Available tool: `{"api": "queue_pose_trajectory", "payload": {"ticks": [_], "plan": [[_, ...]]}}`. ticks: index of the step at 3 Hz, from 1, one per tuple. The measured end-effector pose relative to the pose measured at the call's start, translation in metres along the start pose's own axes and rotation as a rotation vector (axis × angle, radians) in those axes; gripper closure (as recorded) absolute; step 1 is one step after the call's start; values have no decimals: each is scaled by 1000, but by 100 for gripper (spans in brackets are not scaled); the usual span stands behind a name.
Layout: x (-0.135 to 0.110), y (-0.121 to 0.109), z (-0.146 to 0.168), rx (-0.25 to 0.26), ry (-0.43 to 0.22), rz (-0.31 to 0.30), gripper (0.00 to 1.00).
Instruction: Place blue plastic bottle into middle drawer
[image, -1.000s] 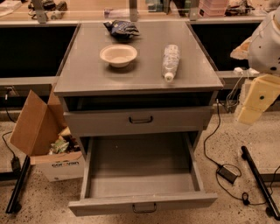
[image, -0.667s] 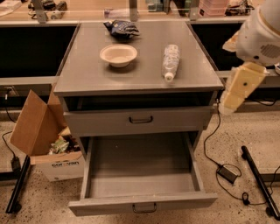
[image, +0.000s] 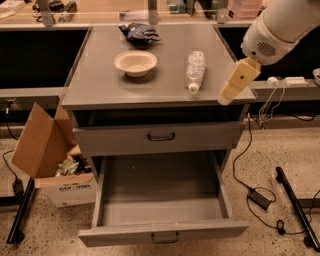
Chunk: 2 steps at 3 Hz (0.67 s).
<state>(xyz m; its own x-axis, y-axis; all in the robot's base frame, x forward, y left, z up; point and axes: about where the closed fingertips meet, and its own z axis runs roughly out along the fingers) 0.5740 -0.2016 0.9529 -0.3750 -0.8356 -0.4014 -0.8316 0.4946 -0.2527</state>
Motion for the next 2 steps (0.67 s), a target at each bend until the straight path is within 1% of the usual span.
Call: {"api": "queue_pose_trajectory", "payload": {"ticks": [1, 2], "plan": [[-14, -33, 35, 48, -27, 142, 0], [-14, -33, 35, 48, -27, 142, 0]]}}
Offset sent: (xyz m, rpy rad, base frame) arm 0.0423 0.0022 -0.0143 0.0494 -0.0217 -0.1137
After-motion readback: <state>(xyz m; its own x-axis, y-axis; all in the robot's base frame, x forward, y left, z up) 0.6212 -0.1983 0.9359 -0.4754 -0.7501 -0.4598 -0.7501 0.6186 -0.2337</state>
